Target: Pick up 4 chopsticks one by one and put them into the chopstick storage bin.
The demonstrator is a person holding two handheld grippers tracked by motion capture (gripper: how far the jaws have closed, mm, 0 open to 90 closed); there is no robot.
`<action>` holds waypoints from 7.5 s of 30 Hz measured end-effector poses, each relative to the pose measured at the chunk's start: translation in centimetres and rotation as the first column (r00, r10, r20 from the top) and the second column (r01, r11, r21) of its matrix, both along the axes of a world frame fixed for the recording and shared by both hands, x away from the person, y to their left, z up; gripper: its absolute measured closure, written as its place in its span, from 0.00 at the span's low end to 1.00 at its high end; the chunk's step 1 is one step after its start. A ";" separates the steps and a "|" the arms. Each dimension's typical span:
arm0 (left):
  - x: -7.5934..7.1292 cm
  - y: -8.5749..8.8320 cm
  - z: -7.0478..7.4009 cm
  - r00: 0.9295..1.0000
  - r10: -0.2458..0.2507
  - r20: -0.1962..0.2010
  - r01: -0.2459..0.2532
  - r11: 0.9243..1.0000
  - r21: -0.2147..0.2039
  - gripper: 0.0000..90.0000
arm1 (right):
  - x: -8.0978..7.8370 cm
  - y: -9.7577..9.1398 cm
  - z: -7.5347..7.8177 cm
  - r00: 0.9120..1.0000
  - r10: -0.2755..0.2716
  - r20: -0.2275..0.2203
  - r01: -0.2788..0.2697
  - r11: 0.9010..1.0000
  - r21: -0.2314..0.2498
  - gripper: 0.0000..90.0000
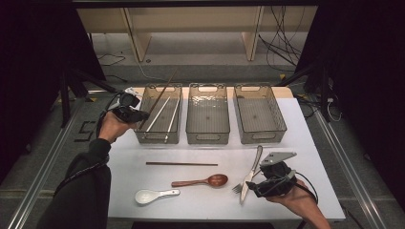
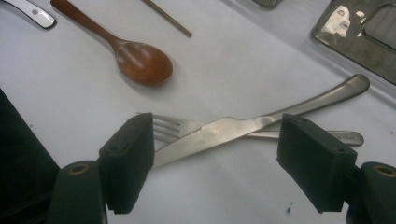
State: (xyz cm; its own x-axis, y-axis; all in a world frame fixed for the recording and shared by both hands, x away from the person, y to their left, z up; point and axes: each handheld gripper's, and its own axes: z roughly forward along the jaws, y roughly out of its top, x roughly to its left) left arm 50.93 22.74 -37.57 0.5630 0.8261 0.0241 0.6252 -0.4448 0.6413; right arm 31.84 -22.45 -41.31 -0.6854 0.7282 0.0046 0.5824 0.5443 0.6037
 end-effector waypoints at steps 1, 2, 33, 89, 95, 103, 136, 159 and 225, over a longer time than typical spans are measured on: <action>0.2 0.0 -0.1 1.000 0.006 -0.003 -0.006 1.000 0.001 0.92 | 0.0 0.0 0.0 1.000 0.000 0.001 0.000 1.000 0.000 0.31; 0.4 0.0 -0.2 1.000 0.015 -0.002 -0.015 1.000 0.002 0.92 | 0.0 0.0 0.0 1.000 0.000 0.002 0.000 1.000 0.001 0.31; 1.5 0.4 -3.3 0.993 0.100 -0.057 -0.098 0.995 0.031 0.89 | 0.0 0.1 0.0 1.000 0.003 0.000 -0.003 1.000 0.003 0.31; -8.2 -7.5 -3.8 0.921 -0.331 -0.204 0.361 0.923 0.132 0.17 | -0.1 0.3 0.2 1.000 0.014 0.022 -0.014 1.000 0.005 0.31; -7.9 -7.6 -4.9 0.908 -0.334 -0.253 0.374 0.918 0.131 0.17 | -0.1 0.2 0.1 1.000 0.014 0.020 -0.015 1.000 0.006 0.31; -7.3 -7.0 -6.5 0.896 -0.323 -0.305 0.381 0.911 0.156 0.21 | -0.1 0.3 0.1 1.000 0.013 0.018 -0.013 1.000 0.006 0.31; -6.3 -7.3 -8.5 0.882 -0.268 -0.388 0.381 0.890 0.250 0.58 | -0.1 0.3 0.1 1.000 0.011 0.013 -0.011 1.000 0.006 0.32; -7.0 -7.6 -8.5 0.821 -0.416 -0.392 0.535 0.802 0.268 0.91 | 0.0 0.3 0.1 1.000 0.016 0.019 -0.016 1.000 0.000 0.32; -4.2 -2.8 -0.1 0.992 -0.123 -0.015 0.121 0.990 -0.067 0.93 | 0.0 0.4 0.1 1.000 0.013 0.020 -0.013 1.000 0.009 0.32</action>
State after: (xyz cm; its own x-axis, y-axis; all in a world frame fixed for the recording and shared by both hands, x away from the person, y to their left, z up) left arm 46.71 19.92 -37.68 0.6595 0.7506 -0.0395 0.5811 -0.4758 0.6602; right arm 31.79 -22.09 -41.19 -0.6945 0.7195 -0.0029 0.5633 0.5462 0.6199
